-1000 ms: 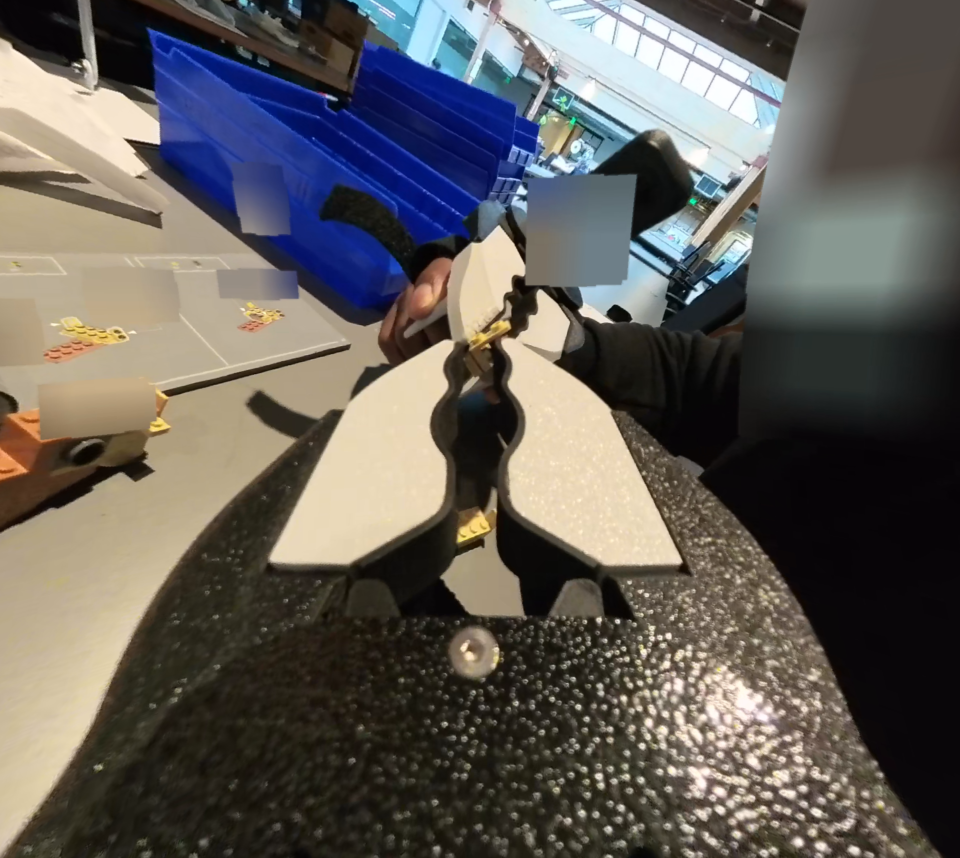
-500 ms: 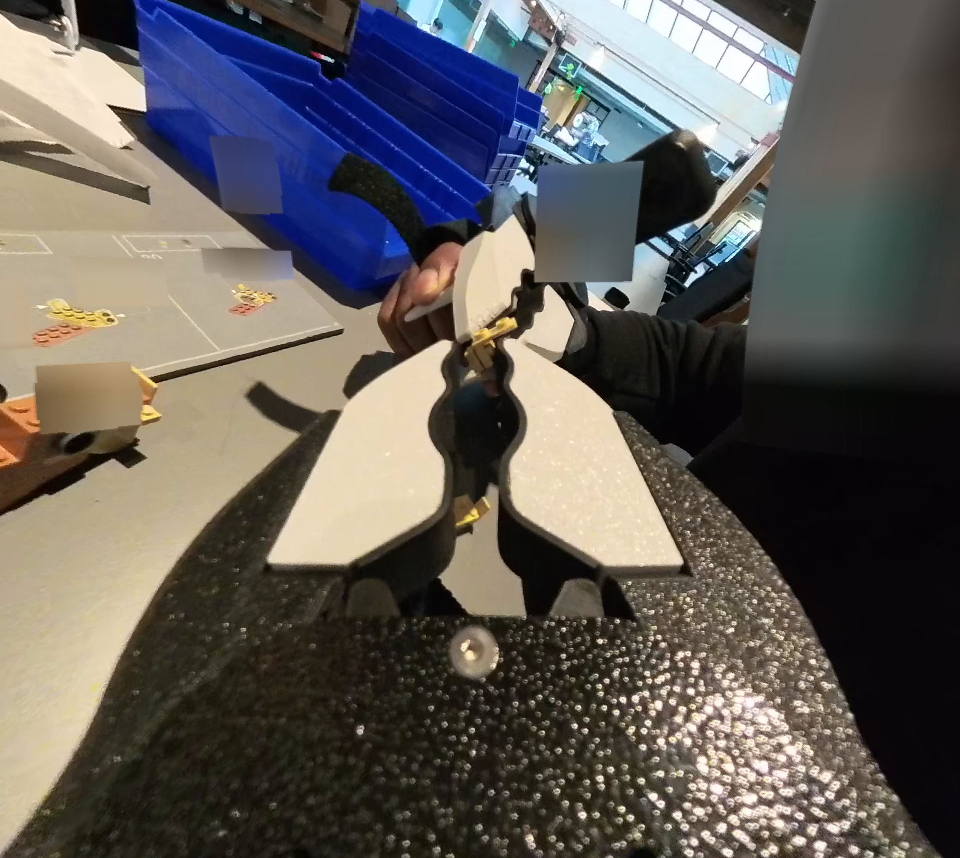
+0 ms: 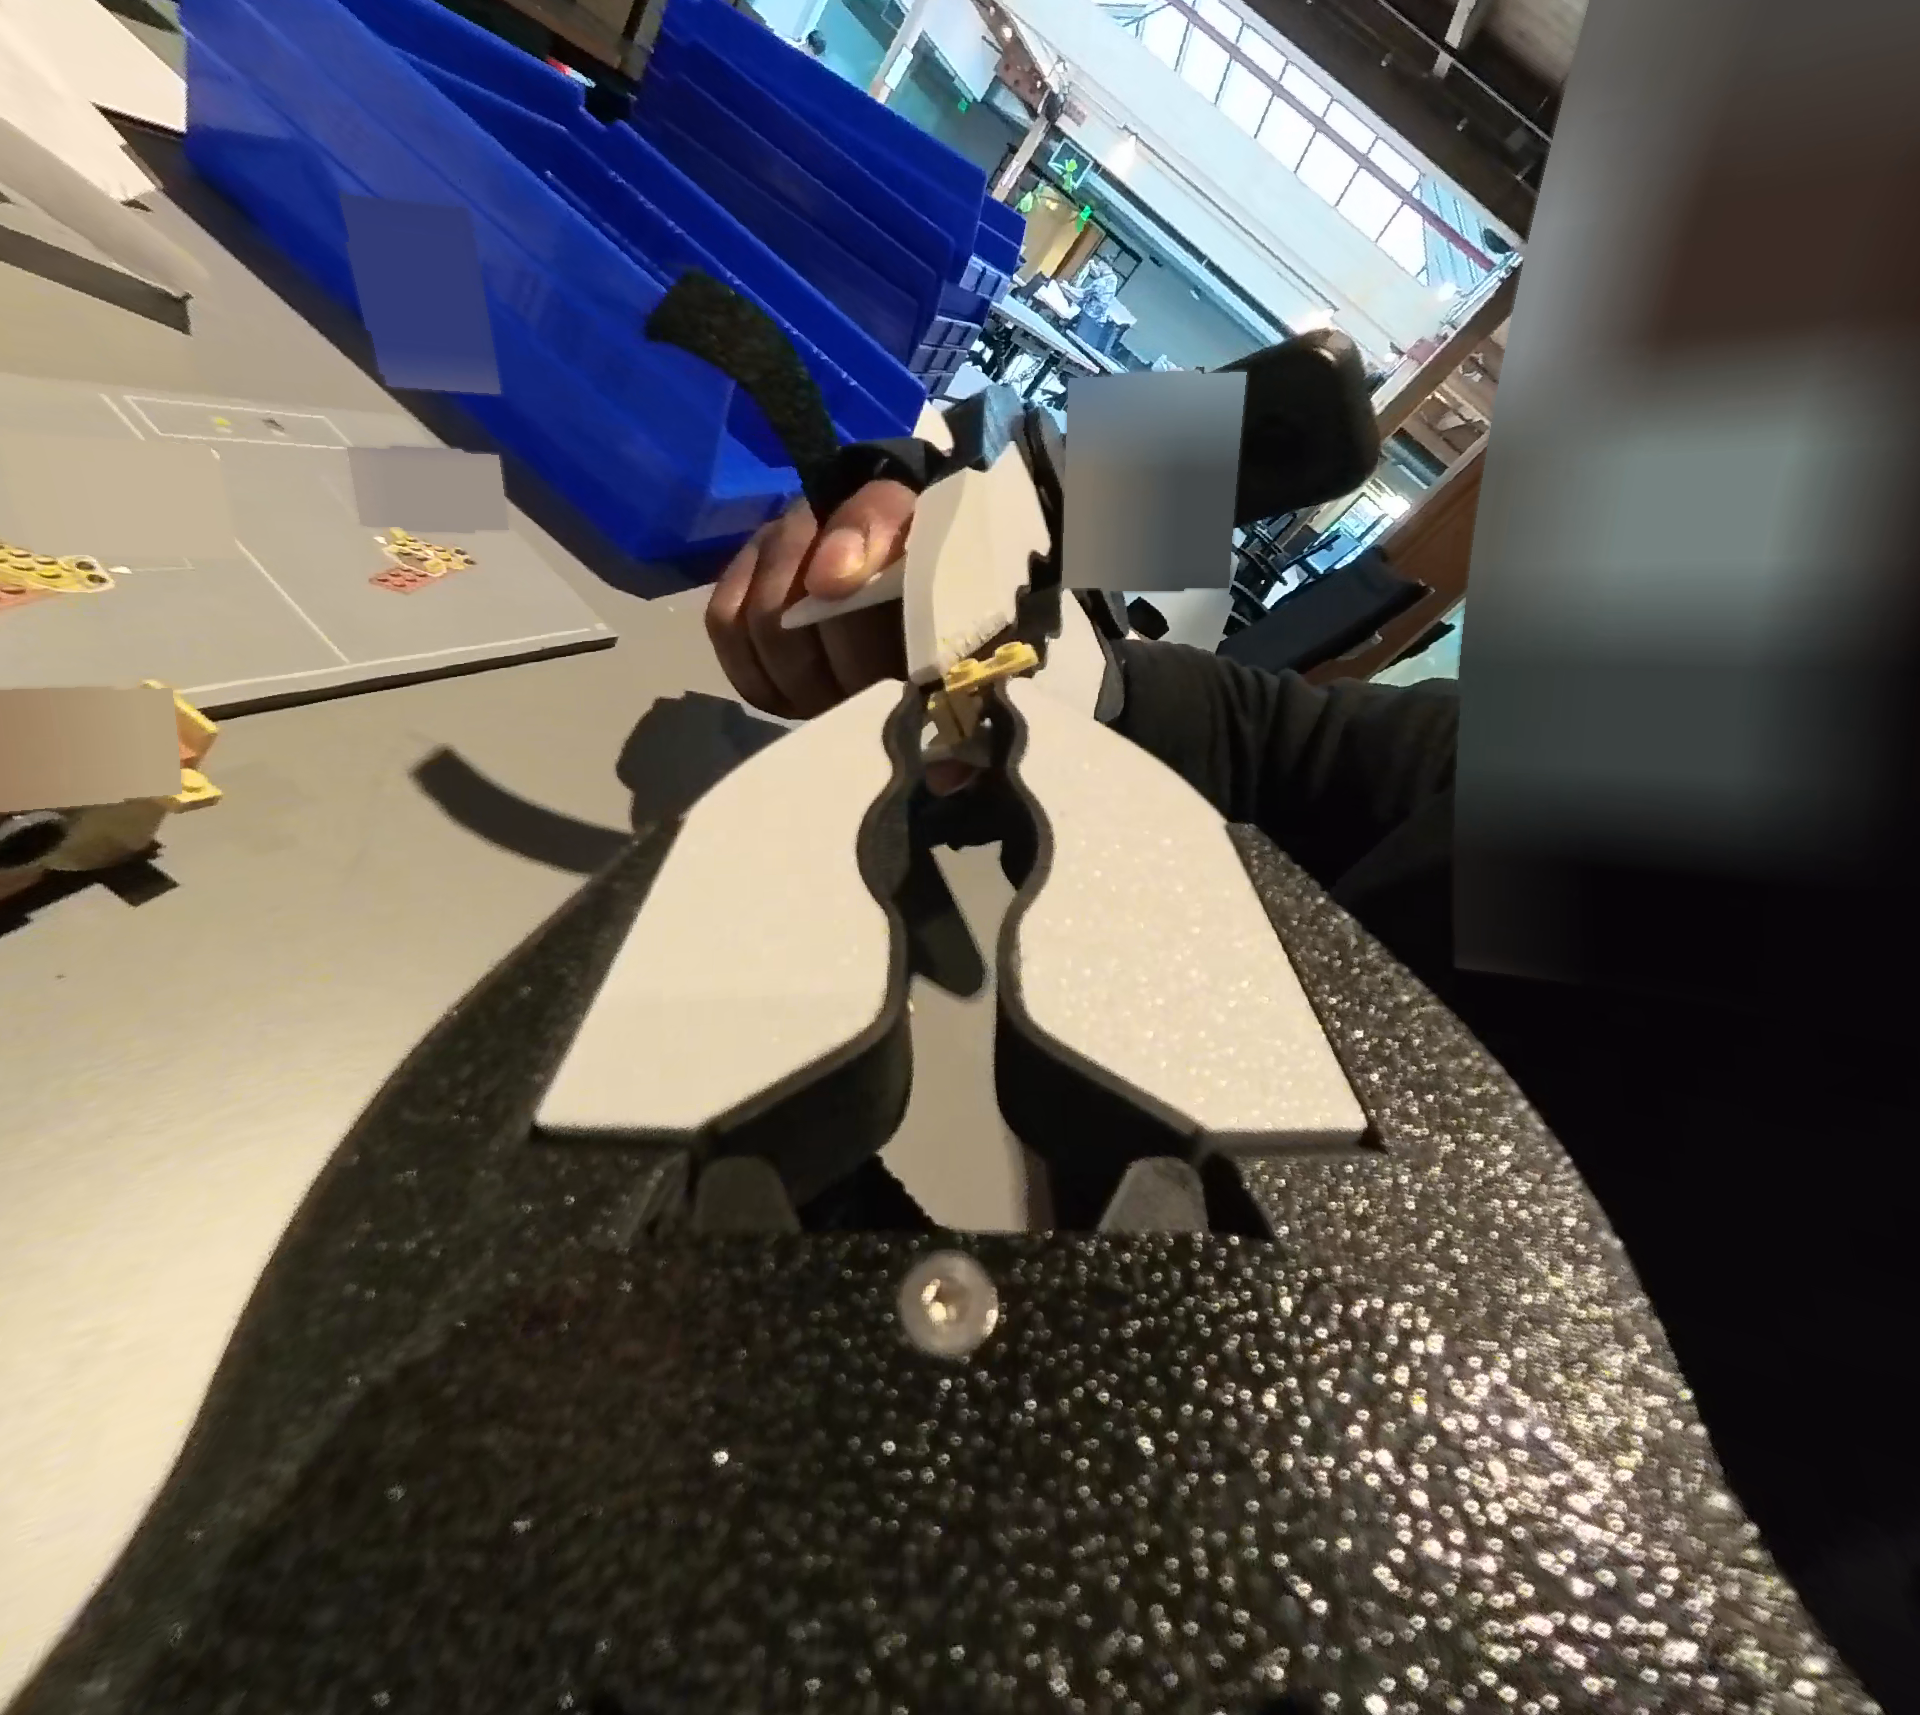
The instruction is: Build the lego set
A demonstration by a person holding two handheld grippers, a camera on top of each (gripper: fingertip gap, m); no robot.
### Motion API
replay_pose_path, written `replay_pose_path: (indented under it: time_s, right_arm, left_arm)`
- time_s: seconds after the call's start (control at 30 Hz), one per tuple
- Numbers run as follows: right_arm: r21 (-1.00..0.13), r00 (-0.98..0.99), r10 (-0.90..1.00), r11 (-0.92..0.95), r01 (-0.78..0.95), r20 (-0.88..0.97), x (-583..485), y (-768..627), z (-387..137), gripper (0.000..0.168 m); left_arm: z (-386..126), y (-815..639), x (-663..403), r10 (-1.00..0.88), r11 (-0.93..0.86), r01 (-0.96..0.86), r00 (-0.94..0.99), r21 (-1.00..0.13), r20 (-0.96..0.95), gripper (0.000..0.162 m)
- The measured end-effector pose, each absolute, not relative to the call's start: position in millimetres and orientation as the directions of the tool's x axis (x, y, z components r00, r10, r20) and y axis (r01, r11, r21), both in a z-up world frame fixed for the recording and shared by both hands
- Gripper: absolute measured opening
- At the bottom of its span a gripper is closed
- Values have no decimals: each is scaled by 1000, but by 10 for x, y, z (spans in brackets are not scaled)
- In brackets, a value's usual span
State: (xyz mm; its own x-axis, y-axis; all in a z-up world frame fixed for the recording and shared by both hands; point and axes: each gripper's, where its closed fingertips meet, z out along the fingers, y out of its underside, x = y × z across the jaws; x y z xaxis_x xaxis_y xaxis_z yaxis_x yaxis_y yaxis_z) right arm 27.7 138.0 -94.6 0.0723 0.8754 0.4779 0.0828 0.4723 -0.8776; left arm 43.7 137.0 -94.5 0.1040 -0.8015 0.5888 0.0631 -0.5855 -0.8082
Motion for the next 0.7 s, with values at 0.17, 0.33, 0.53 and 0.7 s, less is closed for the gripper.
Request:
replay_pose_path:
  time_s: [0.17,0.33,0.53,0.7]
  right_arm:
    - [-874,77,871,478,87,484,277,1385,-947,8]
    - [-866,84,863,491,97,499,268,1388,-953,8]
    - [-859,90,856,499,111,509,265,1399,-966,8]
    - [-856,90,852,505,115,515,262,1395,-969,8]
  left_arm:
    - [-934,1375,414,-789,-603,75,96,-795,607,10]
    - [-942,1376,401,-777,-619,68,96,-783,622,9]
    - [-958,1381,399,-756,-643,74,91,-762,648,9]
    - [-963,1374,398,-751,-650,77,87,-756,654,8]
